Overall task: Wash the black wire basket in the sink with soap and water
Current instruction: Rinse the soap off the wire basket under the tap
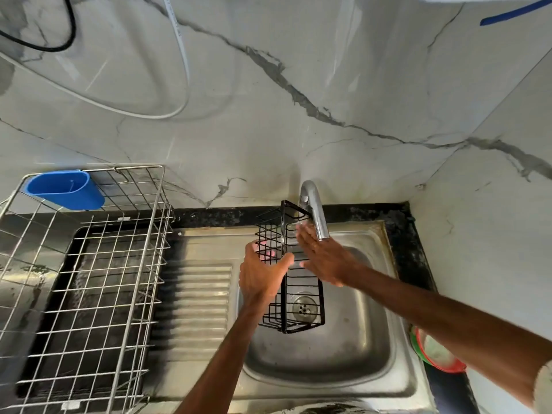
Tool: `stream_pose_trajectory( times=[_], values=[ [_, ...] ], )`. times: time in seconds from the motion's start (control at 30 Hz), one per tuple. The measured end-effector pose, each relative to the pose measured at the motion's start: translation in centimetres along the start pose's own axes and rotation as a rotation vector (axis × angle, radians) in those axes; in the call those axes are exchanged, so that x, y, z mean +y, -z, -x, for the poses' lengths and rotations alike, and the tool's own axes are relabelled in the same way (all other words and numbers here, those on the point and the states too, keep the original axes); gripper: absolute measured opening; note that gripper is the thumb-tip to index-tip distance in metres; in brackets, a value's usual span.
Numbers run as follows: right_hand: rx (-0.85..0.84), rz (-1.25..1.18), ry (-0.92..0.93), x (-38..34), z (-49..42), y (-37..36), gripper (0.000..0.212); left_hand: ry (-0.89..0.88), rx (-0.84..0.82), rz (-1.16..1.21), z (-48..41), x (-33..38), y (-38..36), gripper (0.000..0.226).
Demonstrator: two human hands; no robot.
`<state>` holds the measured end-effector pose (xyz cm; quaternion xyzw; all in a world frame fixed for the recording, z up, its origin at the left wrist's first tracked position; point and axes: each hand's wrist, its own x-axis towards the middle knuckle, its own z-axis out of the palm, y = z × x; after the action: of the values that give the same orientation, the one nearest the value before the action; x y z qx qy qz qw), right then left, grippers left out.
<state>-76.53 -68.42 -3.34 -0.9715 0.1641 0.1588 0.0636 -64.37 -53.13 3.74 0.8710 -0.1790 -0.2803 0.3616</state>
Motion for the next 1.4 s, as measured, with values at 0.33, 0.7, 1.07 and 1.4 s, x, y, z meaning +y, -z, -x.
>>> stream_pose_trajectory(
  times=[0.33,0.7,1.07,1.4],
  values=[
    [-0.023,0.125,0.207,-0.3,3.8,-4.7,0.075,0.014,0.059,0.181,-0.7,-1.0,-1.1,0.060],
    [-0.003,0.173,-0.019,1.5,-1.5,0.8,0.080,-0.013,-0.013,0.256,-0.6,-1.5,-2.5,0.074],
    [-0.008,0.203,0.225,-0.5,4.2,-4.5,0.075,-0.133,0.088,0.313,-0.4,-1.6,-2.4,0.068],
    [-0.002,0.060,0.236,2.4,2.4,0.3,0.065,-0.126,0.163,0.508,-1.3,-1.2,-2.3,0.069]
  ],
)
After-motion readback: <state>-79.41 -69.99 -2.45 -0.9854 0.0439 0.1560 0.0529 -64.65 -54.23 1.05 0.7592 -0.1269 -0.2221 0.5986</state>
